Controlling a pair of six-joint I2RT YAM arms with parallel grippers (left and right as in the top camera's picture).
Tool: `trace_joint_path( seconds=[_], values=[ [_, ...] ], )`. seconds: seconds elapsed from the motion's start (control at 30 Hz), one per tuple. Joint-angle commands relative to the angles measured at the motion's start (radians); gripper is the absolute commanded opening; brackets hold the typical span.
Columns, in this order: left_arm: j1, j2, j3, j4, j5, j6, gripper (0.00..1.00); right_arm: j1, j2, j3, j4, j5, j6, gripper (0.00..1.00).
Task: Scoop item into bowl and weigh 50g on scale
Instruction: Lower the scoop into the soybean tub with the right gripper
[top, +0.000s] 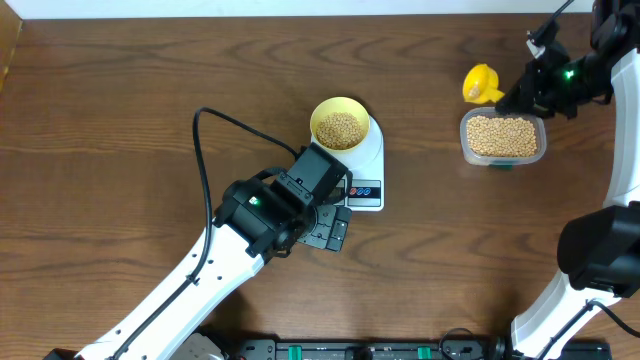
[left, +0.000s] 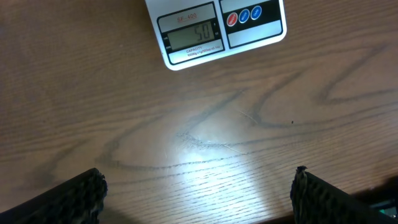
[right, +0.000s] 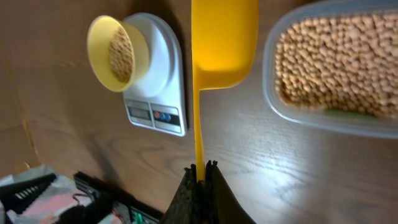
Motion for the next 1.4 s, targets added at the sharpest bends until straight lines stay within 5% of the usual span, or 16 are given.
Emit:
trace_joint_path(
  seconds=[0.0,1.37],
  values=[
    [0.003,0.005,0.013,-0.002,-0.013,0.009,0.97,-0.024,-0.029,0.020,-0.019,0.022,-0.045,0.01],
    [0.003,0.005,0.013,-0.002,-0.013,0.009,0.97,-0.070,-0.029,-0.042,-0.051,0.336,-0.006,0.01]
  ],
)
